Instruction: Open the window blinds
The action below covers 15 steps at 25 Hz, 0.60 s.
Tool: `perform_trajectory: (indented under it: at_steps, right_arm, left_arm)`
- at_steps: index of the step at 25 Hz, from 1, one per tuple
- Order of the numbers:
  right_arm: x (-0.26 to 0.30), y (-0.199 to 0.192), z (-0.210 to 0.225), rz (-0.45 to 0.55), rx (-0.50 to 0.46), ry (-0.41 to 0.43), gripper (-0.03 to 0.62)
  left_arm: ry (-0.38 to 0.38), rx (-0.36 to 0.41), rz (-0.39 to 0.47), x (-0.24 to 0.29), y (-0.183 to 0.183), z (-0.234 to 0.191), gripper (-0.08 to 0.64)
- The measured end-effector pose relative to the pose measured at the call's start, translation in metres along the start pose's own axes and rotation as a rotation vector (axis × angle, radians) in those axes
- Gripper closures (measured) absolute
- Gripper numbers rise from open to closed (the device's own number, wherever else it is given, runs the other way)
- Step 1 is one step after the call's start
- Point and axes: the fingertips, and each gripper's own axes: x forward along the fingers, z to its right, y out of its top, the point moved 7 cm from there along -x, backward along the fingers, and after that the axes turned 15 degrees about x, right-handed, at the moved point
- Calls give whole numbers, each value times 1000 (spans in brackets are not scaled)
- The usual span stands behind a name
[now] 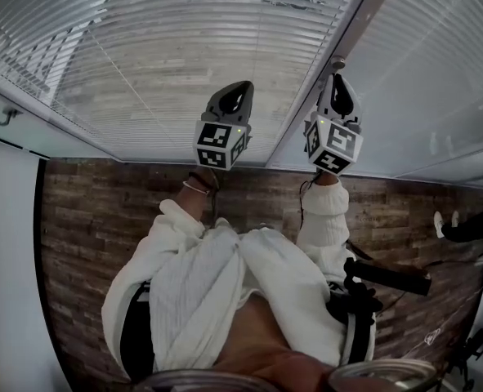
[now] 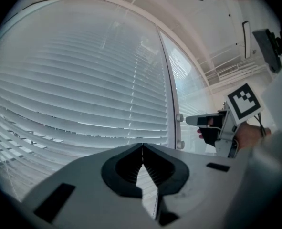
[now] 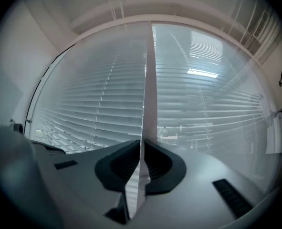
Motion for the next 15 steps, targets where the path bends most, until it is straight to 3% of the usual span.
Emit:
perform_trajectory:
  at_steps: [5, 15]
  right_arm:
    - [-11, -27, -1, -56, 39, -6, 555]
    - [-30, -46, 3, -108, 17, -17, 555]
  left_arm:
    - [-4, -17, -10, -4, -6, 5, 558]
    - [3, -31, -12, -8, -7, 14, 558]
